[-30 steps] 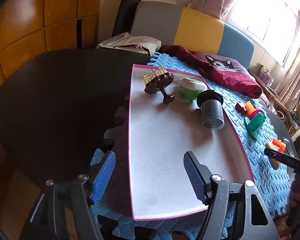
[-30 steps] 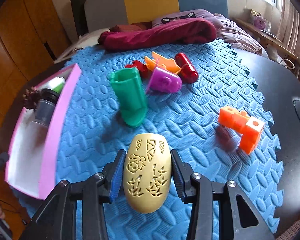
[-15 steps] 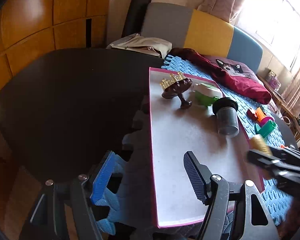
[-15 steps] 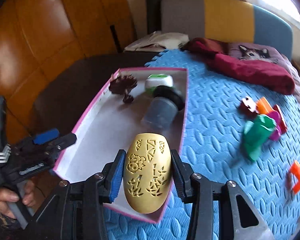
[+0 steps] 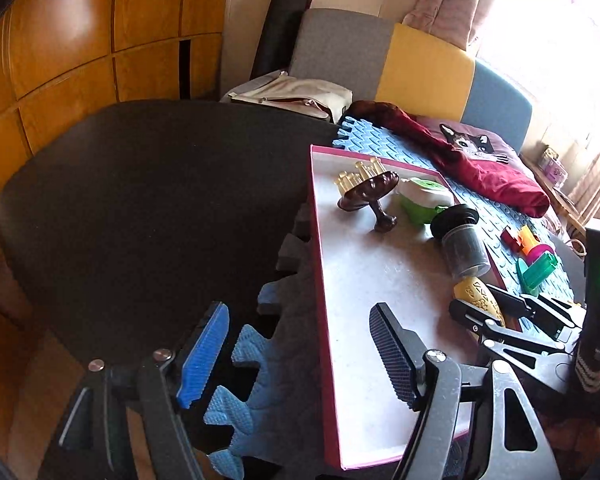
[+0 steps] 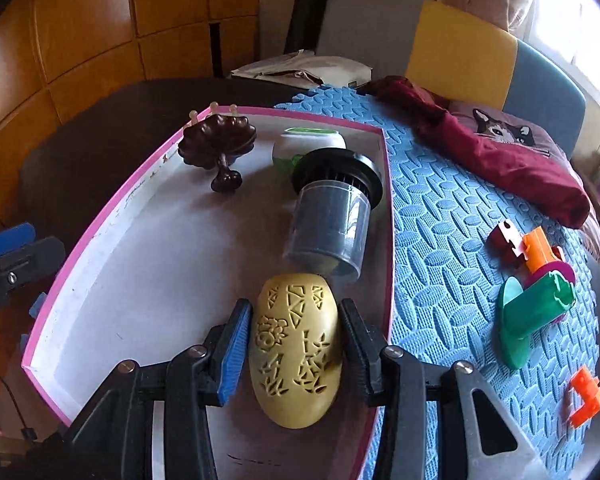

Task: Organize rigid objects
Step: 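Carry the yellow oval block toward the tray with the right gripper, then lower the yellow block into the tray and open the right gripper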

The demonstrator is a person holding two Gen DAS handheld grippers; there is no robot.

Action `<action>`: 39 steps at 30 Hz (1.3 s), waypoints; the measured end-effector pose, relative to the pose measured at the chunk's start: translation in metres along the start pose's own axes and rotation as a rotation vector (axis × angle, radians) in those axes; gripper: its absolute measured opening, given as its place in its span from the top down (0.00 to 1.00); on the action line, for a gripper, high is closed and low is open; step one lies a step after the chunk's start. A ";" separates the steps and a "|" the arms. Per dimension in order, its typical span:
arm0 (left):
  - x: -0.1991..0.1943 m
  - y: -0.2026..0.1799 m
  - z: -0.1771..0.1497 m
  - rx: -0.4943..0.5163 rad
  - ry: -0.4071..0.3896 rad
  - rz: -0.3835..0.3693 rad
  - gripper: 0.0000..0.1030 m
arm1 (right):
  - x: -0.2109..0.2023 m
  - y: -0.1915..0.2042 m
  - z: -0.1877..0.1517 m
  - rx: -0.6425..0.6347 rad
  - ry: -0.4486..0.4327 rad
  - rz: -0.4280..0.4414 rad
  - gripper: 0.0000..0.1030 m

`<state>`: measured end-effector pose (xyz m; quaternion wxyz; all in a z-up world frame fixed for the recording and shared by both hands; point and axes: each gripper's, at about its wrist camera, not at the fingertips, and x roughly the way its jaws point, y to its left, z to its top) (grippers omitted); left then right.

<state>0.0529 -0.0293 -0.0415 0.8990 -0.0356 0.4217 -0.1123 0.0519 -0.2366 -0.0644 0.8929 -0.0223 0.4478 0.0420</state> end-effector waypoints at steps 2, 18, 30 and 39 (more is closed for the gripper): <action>0.000 0.001 0.001 -0.008 0.004 -0.010 0.25 | -0.002 -0.003 -0.001 0.032 0.002 0.025 0.57; -0.008 -0.008 0.015 0.018 -0.034 -0.014 0.22 | -0.052 -0.028 -0.011 0.150 -0.123 0.068 0.56; -0.010 -0.039 0.008 0.124 -0.039 -0.037 0.22 | -0.088 -0.106 -0.020 0.260 -0.177 -0.061 0.55; -0.011 -0.065 0.009 0.196 -0.038 -0.086 0.22 | -0.124 -0.214 -0.034 0.449 -0.250 -0.284 0.55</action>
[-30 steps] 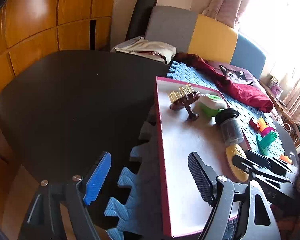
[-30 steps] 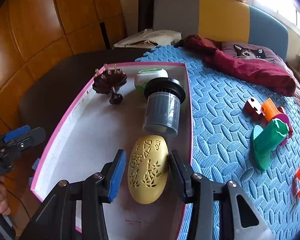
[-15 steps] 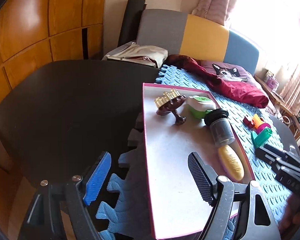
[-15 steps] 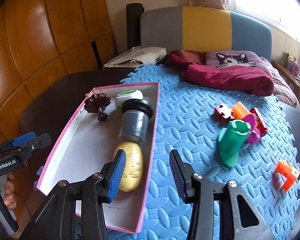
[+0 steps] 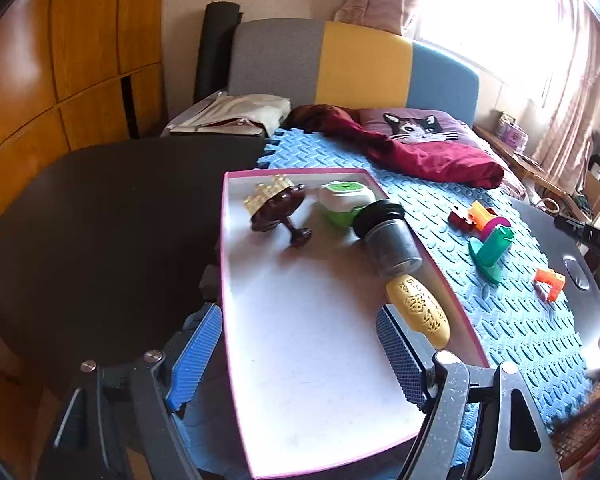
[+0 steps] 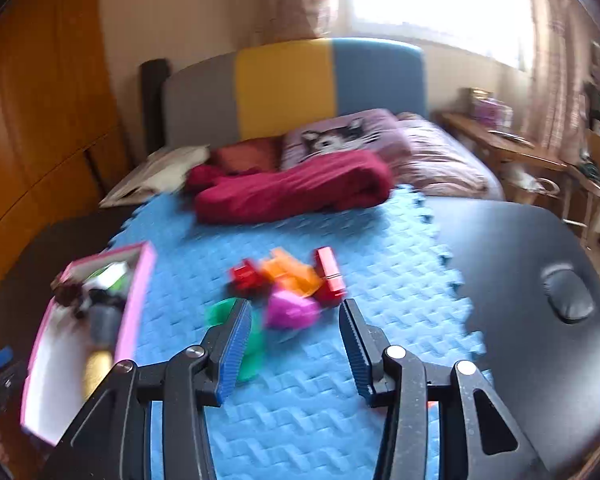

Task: Organize rigid objects
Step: 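Lower the yellow block into the tray and open the right gripper, then grasp the green cup toy with the left gripper while right approaches the orange cube block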

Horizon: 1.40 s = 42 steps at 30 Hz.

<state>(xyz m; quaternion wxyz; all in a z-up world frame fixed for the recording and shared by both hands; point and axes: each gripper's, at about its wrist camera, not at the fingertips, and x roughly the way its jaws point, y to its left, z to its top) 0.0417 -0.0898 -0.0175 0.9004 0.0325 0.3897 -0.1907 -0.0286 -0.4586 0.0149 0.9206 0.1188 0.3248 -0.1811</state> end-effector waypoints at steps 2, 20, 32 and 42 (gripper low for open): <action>0.001 -0.005 0.002 0.007 0.004 -0.016 0.22 | 0.003 -0.028 0.001 0.057 -0.022 -0.068 0.55; 0.037 -0.119 0.029 0.166 0.034 -0.185 0.22 | 0.028 -0.103 -0.013 0.416 0.074 -0.059 0.55; 0.079 -0.184 0.044 0.243 0.067 -0.236 0.24 | 0.031 -0.110 -0.014 0.465 0.091 -0.021 0.55; 0.125 -0.226 0.053 0.279 0.112 -0.255 0.34 | 0.030 -0.114 -0.014 0.497 0.089 0.021 0.55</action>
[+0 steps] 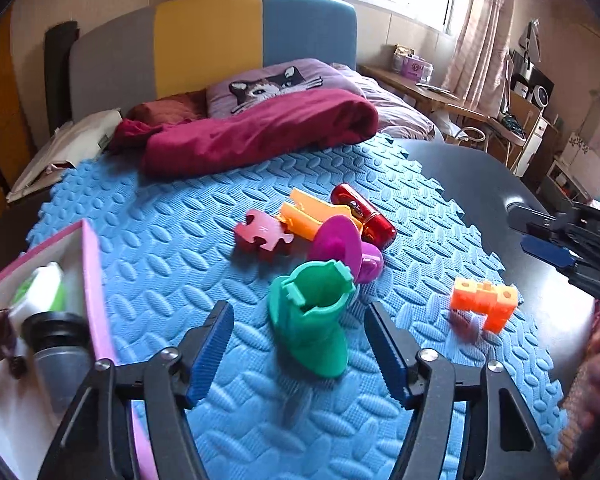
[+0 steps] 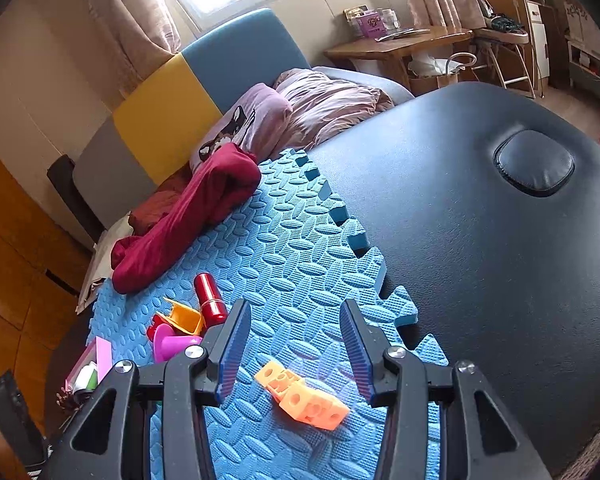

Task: Organize rigid objects
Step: 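Grasp the green cup toy with the left gripper while right approaches the orange cube block, then carry the green toy toward the tray with the left gripper while right grasps the orange cube block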

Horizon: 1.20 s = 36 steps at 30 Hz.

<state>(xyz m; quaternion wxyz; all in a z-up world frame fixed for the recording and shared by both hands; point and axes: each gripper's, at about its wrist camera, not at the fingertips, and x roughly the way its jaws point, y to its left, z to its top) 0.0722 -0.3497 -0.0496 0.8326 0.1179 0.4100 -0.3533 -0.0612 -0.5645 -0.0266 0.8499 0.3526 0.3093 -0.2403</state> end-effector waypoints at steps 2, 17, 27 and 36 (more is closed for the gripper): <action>0.010 0.001 0.002 -0.015 0.014 0.007 0.38 | 0.001 0.000 0.000 0.005 0.005 0.000 0.55; -0.041 0.004 -0.019 0.001 -0.055 -0.069 0.64 | 0.024 0.001 -0.008 0.002 0.146 0.050 0.54; -0.082 0.018 -0.036 -0.026 -0.081 -0.093 0.64 | 0.037 0.016 -0.020 -0.094 0.236 0.026 0.49; -0.121 0.046 -0.044 -0.076 -0.125 -0.081 0.64 | 0.048 0.030 -0.033 -0.246 0.294 -0.081 0.51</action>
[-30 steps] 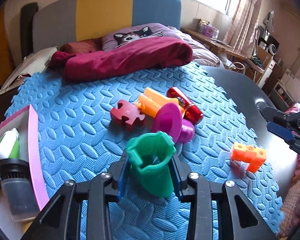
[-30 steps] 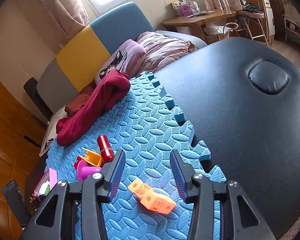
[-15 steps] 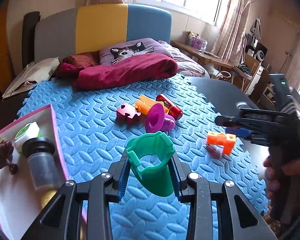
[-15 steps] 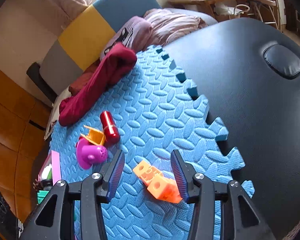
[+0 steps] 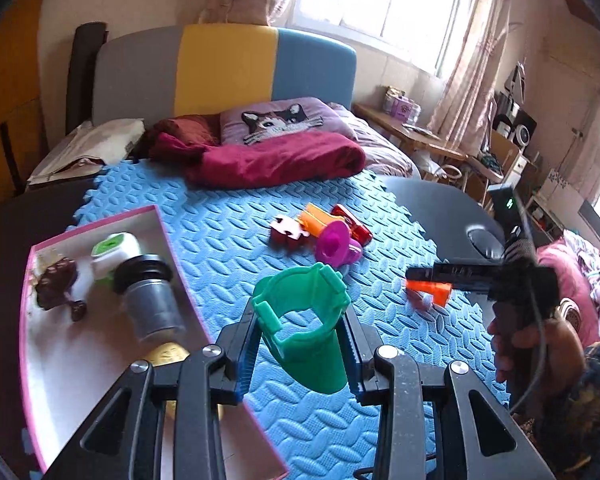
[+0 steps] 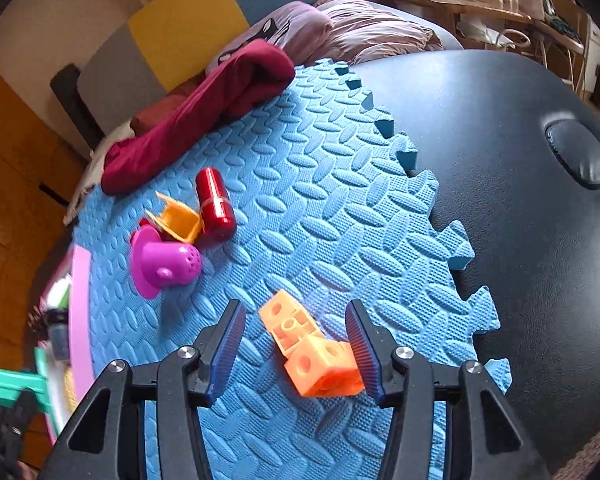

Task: Organize rigid objects
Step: 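Carry the green toy toward the tray with the left gripper while right grasps the orange cube block, then lower the green toy into the tray and open the left gripper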

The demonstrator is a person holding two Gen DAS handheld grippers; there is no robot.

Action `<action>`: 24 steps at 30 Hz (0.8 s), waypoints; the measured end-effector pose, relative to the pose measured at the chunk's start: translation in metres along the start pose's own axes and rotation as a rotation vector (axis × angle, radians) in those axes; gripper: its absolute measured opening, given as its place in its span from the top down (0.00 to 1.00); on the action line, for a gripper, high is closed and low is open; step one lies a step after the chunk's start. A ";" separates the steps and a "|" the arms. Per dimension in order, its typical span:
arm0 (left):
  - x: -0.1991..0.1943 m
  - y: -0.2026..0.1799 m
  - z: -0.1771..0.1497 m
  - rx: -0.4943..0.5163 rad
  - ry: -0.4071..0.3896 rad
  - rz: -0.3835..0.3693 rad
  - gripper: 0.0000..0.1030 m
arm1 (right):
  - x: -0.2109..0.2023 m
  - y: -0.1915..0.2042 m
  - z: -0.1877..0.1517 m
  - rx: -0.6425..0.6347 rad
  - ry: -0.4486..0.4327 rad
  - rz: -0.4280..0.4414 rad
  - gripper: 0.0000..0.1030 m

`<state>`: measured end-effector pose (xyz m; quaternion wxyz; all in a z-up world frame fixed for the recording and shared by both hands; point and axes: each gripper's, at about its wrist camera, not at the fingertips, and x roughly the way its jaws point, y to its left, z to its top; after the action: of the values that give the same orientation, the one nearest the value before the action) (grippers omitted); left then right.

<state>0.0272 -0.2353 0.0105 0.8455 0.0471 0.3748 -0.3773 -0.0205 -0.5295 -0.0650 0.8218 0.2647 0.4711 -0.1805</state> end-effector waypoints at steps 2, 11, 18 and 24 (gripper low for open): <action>-0.010 0.012 -0.001 -0.022 -0.009 0.006 0.64 | 0.002 0.014 -0.004 -0.097 -0.005 -0.100 0.74; -0.048 0.092 -0.019 -0.173 -0.046 0.120 0.64 | 0.006 0.032 -0.010 -0.207 0.010 -0.122 0.77; -0.056 0.150 -0.051 -0.306 -0.019 0.198 0.64 | 0.009 0.035 -0.010 -0.232 0.003 -0.141 0.76; -0.051 0.150 -0.059 -0.275 -0.014 0.275 0.64 | 0.008 0.037 -0.012 -0.248 -0.009 -0.139 0.75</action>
<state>0.0709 -0.0764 -0.0279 0.8901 -0.0206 0.4070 -0.2041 -0.0046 -0.4932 -0.0673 0.8359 0.1269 0.5032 -0.1785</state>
